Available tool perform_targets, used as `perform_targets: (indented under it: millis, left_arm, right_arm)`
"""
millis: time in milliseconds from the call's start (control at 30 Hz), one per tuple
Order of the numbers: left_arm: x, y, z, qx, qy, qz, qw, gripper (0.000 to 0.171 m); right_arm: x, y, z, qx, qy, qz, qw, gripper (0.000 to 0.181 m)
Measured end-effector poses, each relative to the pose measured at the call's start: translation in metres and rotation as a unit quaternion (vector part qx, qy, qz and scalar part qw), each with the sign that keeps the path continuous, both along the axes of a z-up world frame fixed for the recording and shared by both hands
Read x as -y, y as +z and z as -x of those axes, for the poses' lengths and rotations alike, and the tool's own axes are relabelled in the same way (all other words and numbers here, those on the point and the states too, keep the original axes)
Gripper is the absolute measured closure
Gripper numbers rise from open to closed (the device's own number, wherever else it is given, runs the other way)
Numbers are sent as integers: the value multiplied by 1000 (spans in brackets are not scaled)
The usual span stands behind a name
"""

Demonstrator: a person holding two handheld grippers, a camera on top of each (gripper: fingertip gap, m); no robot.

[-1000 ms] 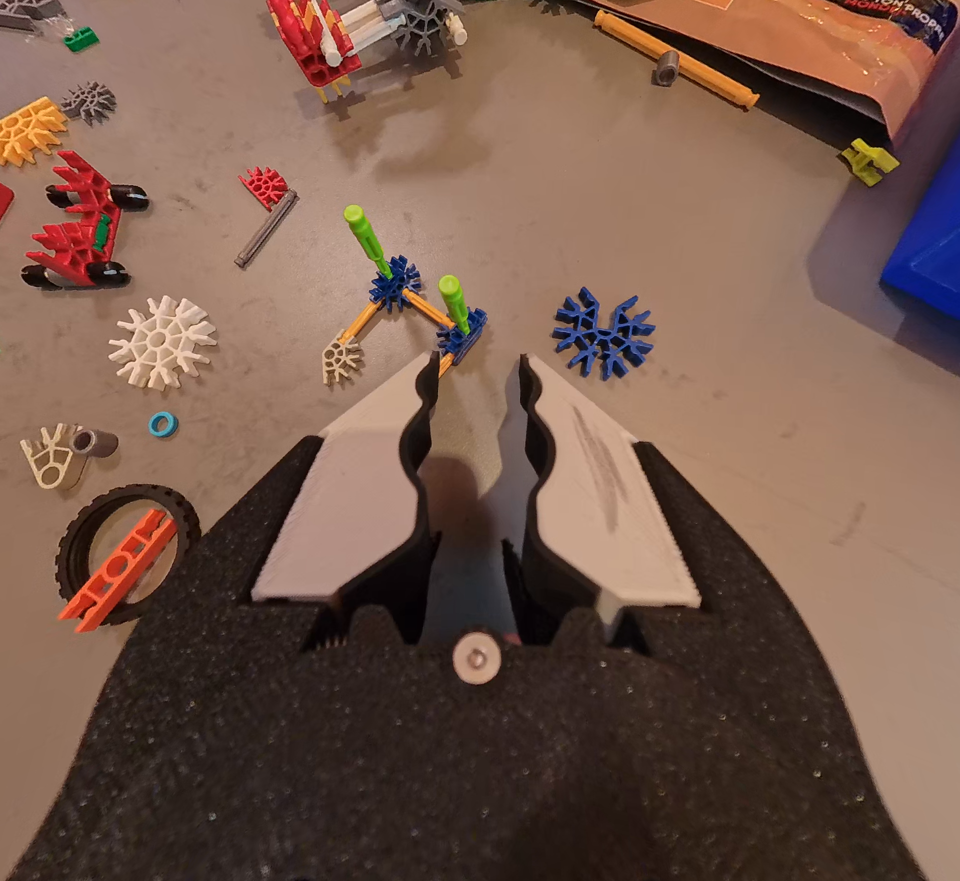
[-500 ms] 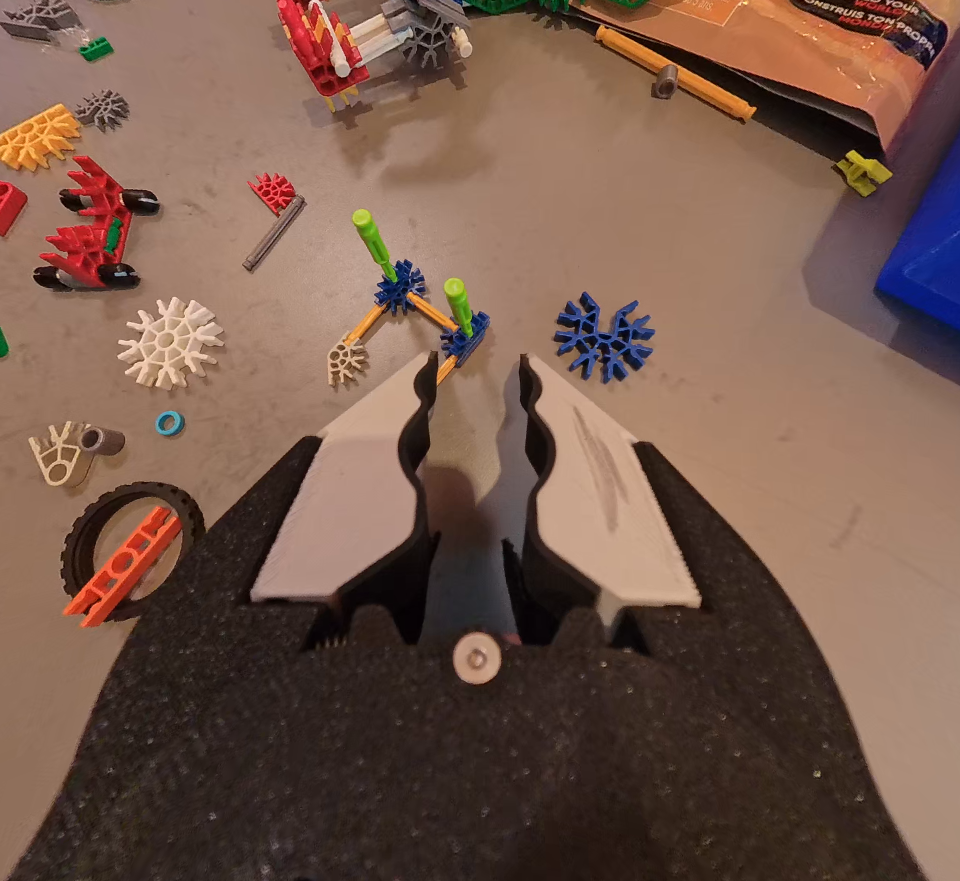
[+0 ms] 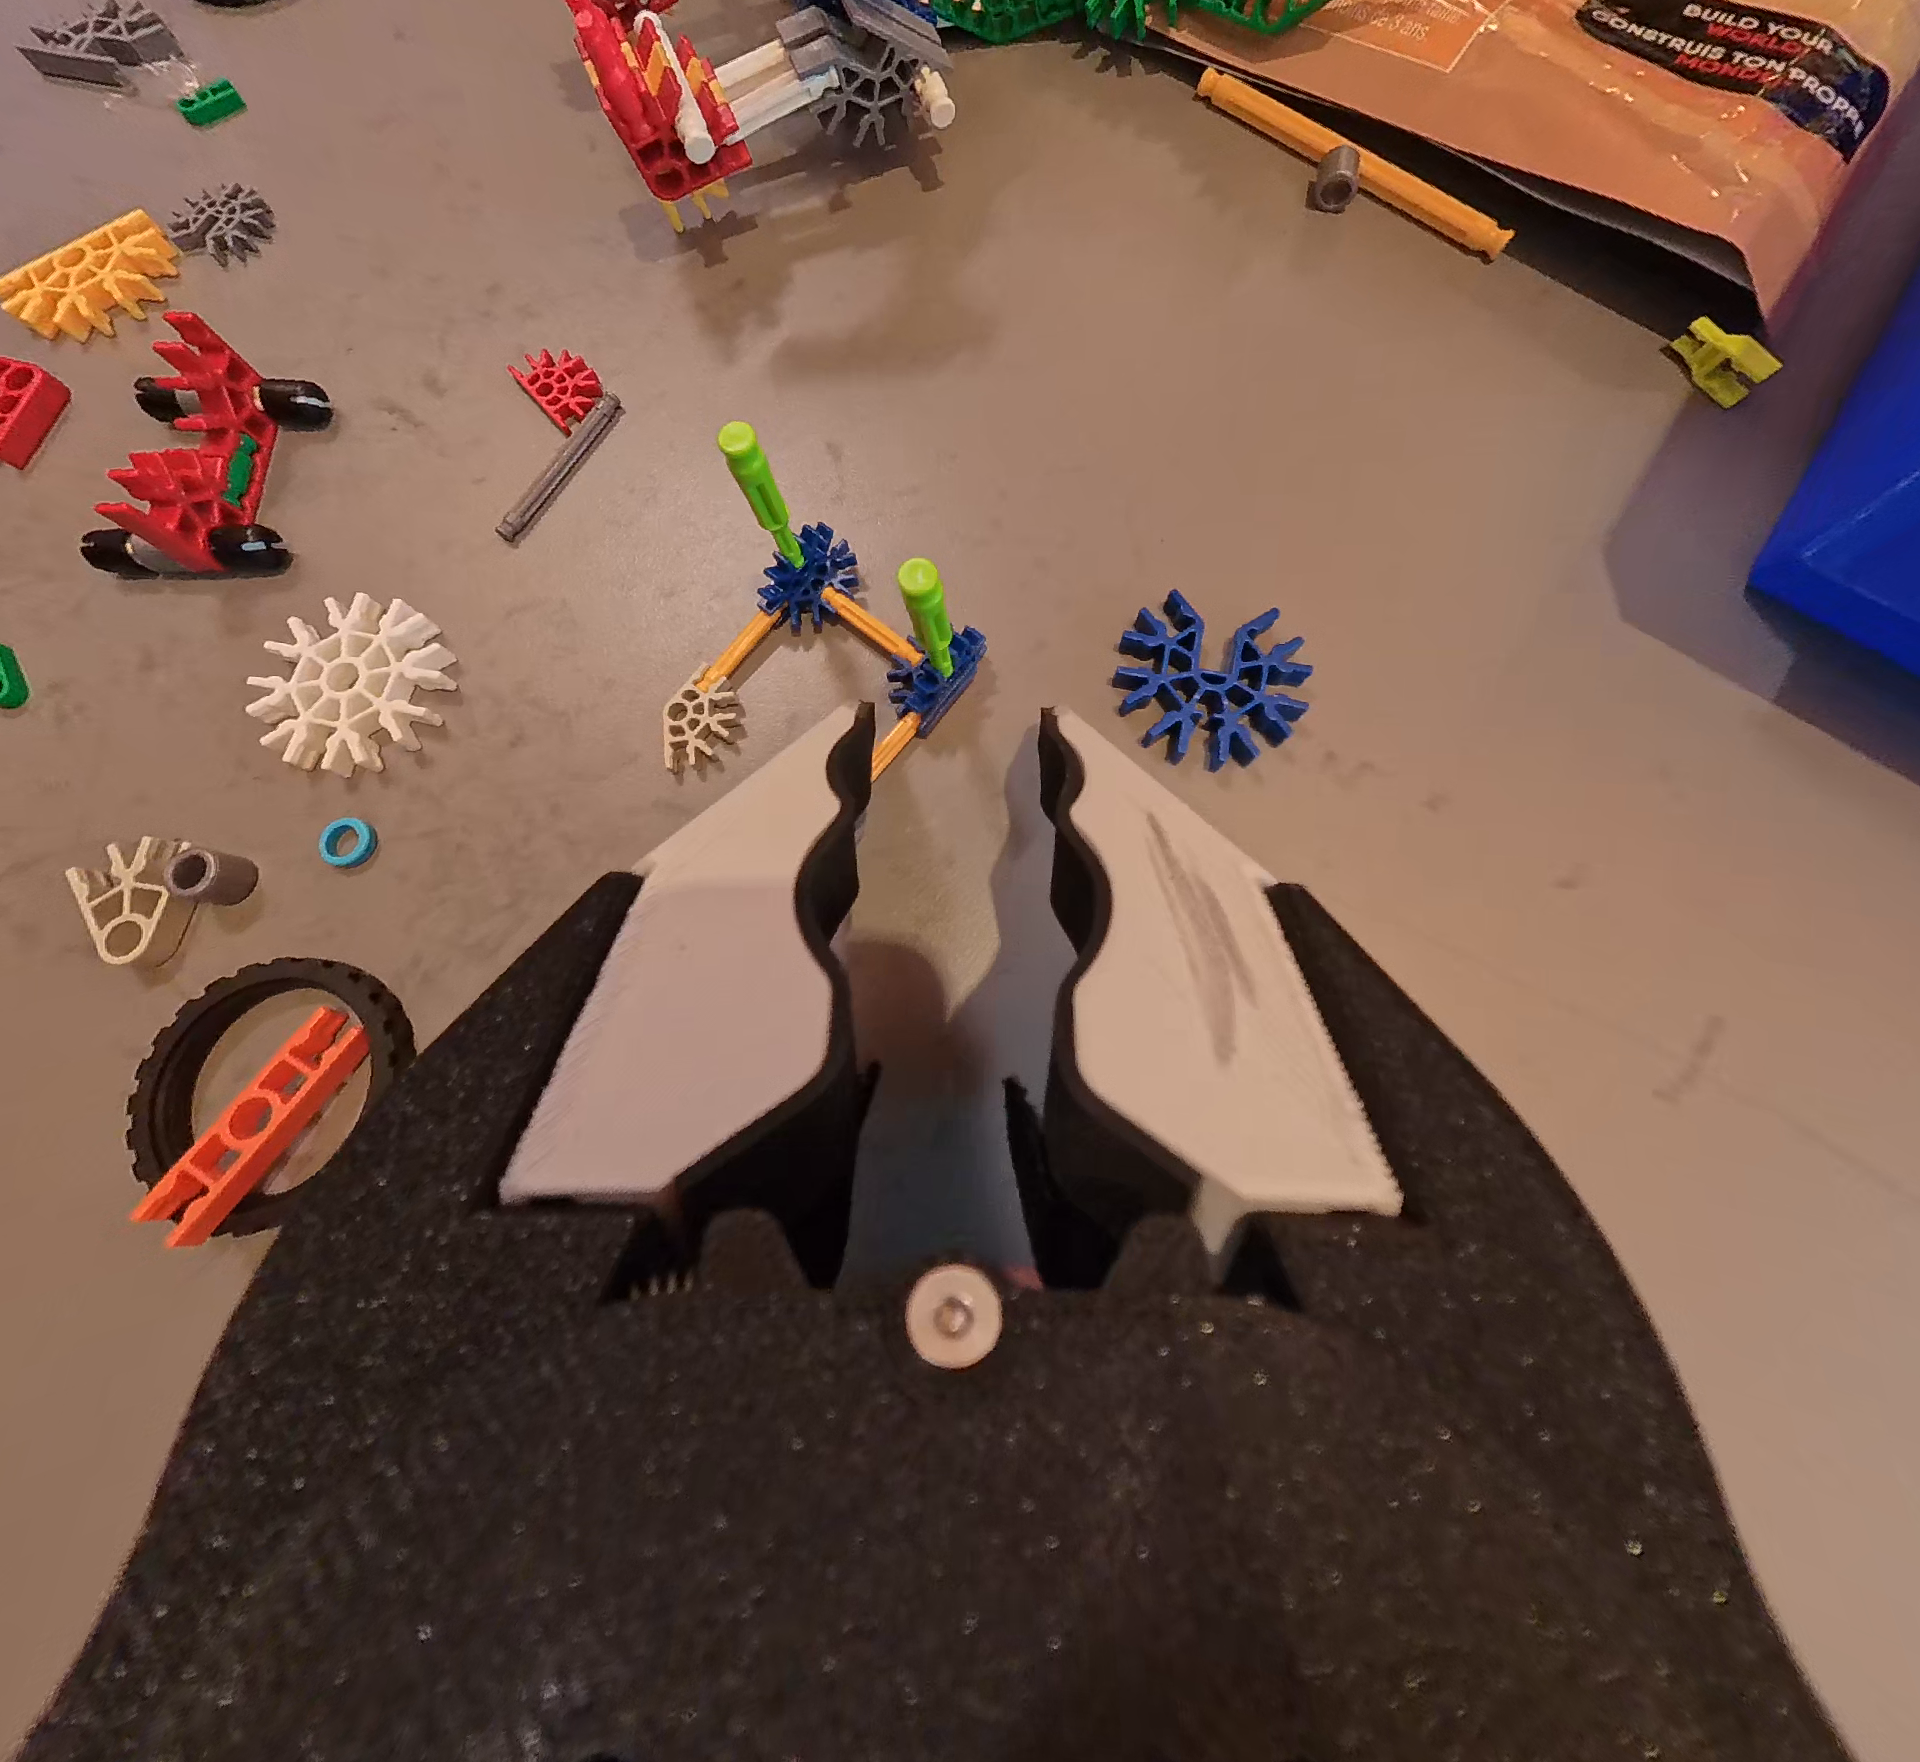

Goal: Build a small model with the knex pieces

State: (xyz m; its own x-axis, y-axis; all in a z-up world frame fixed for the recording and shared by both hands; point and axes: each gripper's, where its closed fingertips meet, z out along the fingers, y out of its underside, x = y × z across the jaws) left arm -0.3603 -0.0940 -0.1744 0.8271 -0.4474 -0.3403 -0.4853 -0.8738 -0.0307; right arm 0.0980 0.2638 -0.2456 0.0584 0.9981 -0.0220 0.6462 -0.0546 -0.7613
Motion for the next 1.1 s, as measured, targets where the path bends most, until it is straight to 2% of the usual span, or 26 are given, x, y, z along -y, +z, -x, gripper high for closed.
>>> perform_targets:
  millis: [600,867,1100]
  left_arm:
    - [12,-5,8,-7,12,29,999,130]
    - [30,-36,-10,48,11,116,992,128]
    - [36,-60,-6,38,27,170,984,119]
  right_arm:
    - [0,0,0,0,1,0,1000,150]
    - [0,0,0,-1,1,-1,1000,150]
    - [0,1,0,-4,1,-2,1000,150]
